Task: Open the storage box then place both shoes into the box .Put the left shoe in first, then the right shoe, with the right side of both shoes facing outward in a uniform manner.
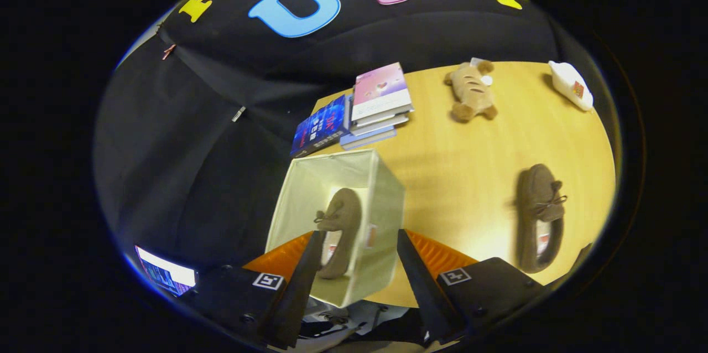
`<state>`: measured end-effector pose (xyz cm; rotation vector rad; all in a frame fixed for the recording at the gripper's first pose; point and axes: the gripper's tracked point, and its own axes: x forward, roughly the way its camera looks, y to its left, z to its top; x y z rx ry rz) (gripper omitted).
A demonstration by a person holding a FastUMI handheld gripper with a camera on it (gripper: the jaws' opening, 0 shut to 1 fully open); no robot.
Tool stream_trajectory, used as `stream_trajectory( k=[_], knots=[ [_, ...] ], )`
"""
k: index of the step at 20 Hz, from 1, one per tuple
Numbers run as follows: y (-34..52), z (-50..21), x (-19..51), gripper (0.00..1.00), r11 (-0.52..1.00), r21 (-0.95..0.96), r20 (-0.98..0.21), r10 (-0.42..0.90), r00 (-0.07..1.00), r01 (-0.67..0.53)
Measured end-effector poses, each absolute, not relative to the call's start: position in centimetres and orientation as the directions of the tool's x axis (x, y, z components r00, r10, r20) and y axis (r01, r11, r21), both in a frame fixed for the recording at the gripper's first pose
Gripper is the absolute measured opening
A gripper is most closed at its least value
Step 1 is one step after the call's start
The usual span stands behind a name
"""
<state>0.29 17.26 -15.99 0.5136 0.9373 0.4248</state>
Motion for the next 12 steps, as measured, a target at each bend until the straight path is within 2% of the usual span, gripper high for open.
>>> stream_trajectory(
  k=[6,12],
  knots=[
    [3.0,-23.5,-0.2,0.86,0.942,0.332,-0.763,0.296,0.575,-0.044],
    [-5.1,-31.7,-0.9,0.87,0.986,0.164,-0.855,0.137,0.5,0.009]
  ],
)
